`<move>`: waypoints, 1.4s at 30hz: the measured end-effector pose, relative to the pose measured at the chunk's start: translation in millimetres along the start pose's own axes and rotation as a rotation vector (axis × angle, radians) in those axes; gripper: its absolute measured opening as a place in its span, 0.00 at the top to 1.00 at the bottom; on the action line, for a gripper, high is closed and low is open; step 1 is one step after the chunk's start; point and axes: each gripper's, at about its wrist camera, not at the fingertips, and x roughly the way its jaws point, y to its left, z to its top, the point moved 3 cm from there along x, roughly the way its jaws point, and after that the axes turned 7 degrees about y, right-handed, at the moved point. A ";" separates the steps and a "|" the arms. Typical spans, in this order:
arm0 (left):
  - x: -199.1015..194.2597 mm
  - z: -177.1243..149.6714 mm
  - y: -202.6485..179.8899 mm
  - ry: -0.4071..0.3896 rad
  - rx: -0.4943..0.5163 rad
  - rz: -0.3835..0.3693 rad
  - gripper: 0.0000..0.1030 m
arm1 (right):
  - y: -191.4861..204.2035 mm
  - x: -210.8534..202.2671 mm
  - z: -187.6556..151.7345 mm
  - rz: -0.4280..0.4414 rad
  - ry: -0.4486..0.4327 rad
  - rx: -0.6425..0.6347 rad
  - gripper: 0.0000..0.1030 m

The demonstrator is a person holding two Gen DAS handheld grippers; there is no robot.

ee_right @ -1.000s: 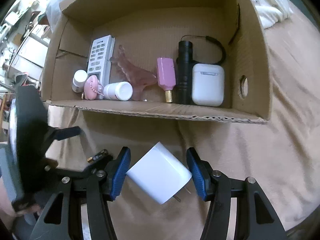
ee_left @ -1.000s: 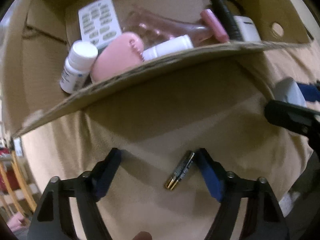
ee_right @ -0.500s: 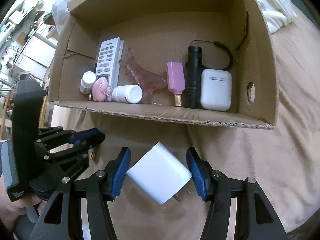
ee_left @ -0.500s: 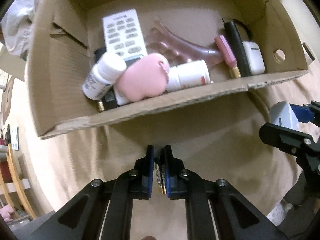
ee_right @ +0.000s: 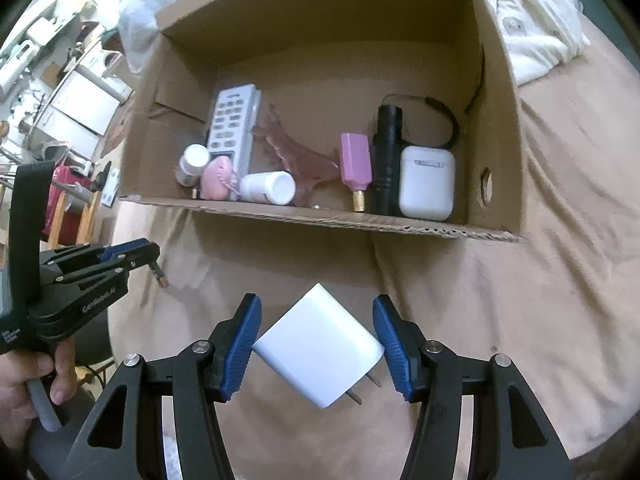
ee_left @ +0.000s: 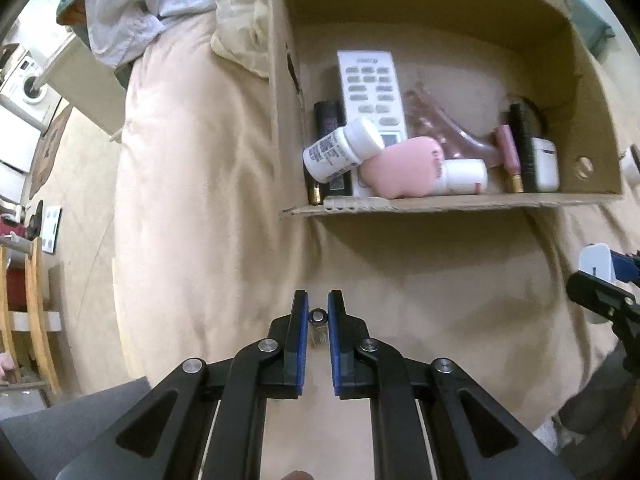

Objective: Organize rigid objects
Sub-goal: 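Carry the charger plug and AA battery into the box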

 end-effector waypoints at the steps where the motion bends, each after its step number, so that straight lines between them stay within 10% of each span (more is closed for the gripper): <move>1: -2.5 -1.2 -8.1 -0.011 0.004 -0.003 0.91 | 0.9 -3.7 -1.7 0.004 -0.005 -0.004 0.41; 20: -103.4 47.0 -43.3 -0.217 0.046 -0.030 0.91 | 13.3 -70.0 56.4 0.035 -0.180 -0.049 0.41; 42: -18.4 99.3 -82.1 -0.128 0.129 0.037 0.91 | -6.1 -9.9 107.4 0.031 -0.108 -0.009 0.41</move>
